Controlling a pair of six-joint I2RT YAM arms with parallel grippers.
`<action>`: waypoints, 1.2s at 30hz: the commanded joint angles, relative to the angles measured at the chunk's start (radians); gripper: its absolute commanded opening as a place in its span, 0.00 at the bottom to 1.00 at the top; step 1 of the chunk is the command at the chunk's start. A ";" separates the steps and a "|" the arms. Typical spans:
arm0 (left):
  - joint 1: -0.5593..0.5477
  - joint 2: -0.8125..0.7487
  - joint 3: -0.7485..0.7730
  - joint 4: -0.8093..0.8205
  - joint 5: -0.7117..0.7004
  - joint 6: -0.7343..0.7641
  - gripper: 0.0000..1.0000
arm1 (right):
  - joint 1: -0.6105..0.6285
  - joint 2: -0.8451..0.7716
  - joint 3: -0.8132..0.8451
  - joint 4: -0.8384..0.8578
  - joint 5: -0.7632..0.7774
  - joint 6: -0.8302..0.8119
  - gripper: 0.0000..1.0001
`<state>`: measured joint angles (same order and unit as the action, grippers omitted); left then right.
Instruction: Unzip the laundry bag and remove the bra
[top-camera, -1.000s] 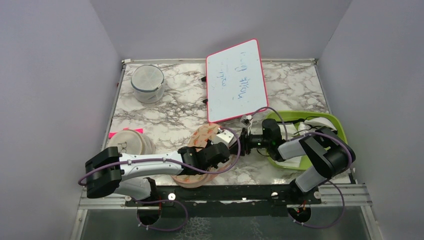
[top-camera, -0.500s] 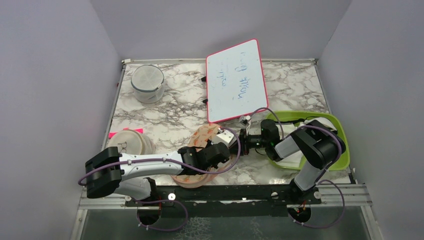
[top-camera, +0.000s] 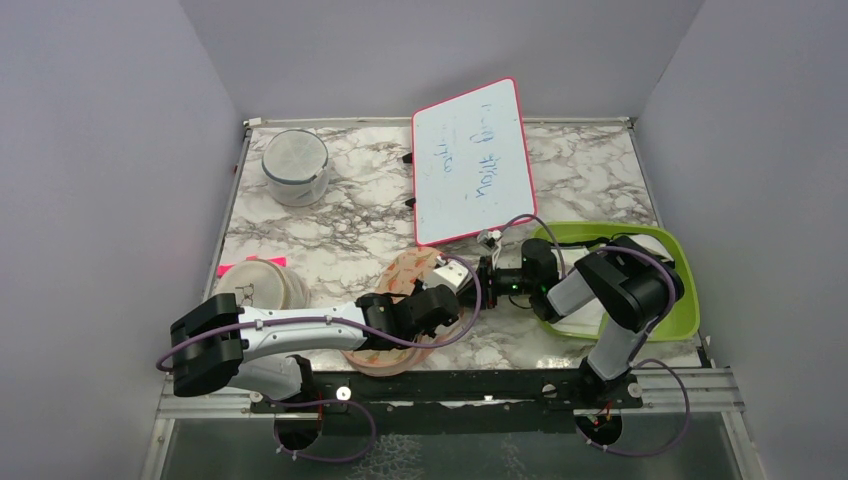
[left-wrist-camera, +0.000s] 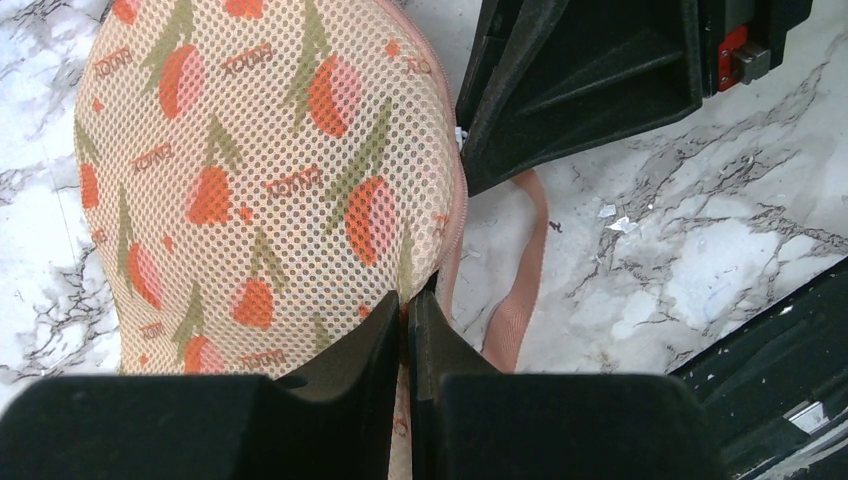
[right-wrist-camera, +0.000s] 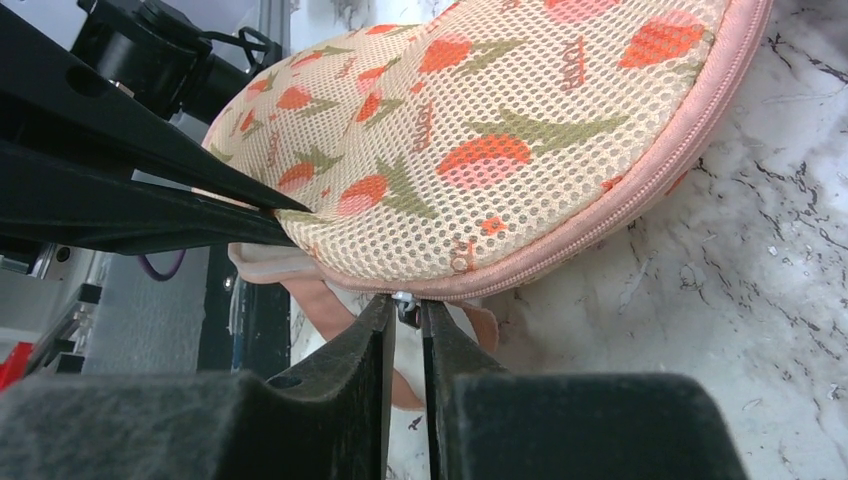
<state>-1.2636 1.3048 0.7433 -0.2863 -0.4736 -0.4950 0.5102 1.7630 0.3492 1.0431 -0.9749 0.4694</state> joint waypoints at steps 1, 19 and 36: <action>-0.002 -0.018 -0.001 -0.002 0.026 0.006 0.00 | -0.002 0.012 0.018 0.069 -0.003 0.018 0.08; -0.003 -0.089 -0.007 -0.080 0.011 0.105 0.00 | -0.005 -0.223 0.002 -0.355 0.536 -0.016 0.01; -0.010 0.025 0.025 -0.083 0.036 0.021 0.43 | 0.017 -0.404 -0.065 -0.427 0.397 -0.069 0.01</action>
<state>-1.2636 1.2976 0.7414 -0.3428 -0.4522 -0.4427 0.5114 1.4193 0.3363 0.6415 -0.5285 0.3882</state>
